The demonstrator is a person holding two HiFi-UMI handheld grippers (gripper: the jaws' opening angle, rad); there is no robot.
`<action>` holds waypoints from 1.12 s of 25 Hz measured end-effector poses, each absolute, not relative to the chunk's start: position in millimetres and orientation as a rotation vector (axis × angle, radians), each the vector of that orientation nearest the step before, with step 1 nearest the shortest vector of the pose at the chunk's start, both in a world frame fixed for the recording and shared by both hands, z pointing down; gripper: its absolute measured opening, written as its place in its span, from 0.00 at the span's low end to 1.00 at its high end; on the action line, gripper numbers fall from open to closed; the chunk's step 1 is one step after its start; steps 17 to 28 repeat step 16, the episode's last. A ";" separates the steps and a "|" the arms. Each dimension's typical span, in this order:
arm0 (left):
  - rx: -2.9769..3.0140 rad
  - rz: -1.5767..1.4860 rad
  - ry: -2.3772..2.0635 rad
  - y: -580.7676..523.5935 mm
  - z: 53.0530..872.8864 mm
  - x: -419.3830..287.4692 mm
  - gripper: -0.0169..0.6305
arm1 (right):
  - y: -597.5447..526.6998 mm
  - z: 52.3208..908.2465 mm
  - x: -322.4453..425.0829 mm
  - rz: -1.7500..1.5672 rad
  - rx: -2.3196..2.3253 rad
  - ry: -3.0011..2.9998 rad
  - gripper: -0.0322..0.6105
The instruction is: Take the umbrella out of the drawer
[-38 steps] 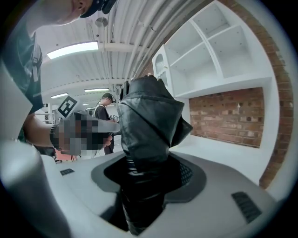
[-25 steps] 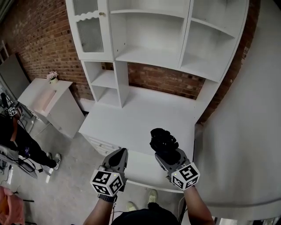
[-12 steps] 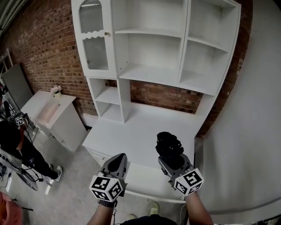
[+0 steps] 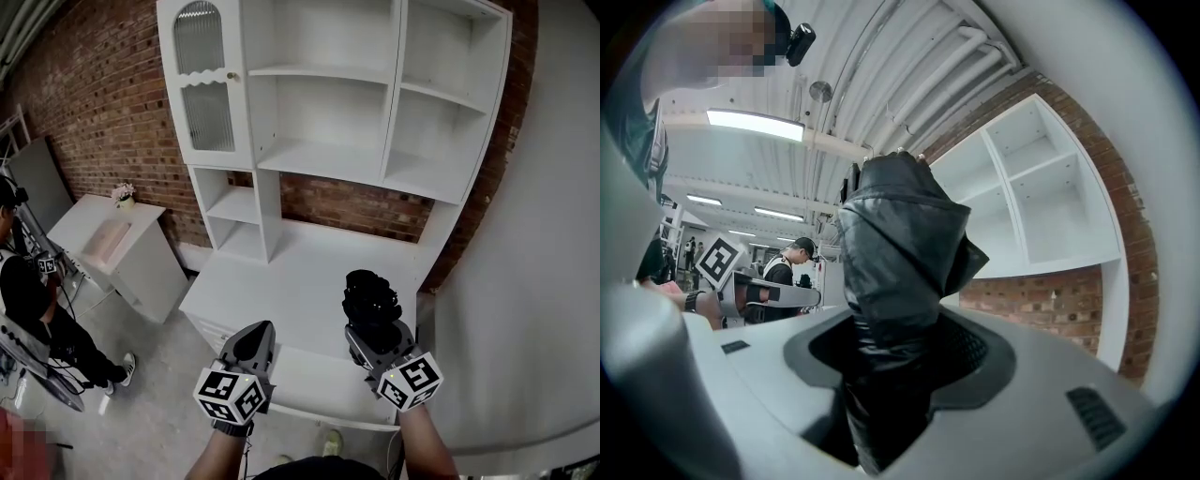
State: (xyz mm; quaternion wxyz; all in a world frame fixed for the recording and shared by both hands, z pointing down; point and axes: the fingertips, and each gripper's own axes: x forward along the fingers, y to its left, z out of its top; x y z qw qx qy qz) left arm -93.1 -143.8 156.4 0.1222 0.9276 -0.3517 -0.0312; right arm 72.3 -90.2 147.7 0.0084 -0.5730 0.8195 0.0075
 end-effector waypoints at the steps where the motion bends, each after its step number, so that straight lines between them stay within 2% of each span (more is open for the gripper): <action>1: 2.711 -0.094 -1.029 -143.6 155.2 -92.4 0.04 | -90.1 146.4 72.7 0.025 -1.789 2.558 0.38; 28: 2.716 -0.097 -1.047 -137.5 156.1 -88.9 0.04 | -86.1 148.7 75.2 -0.001 -1.777 2.548 0.38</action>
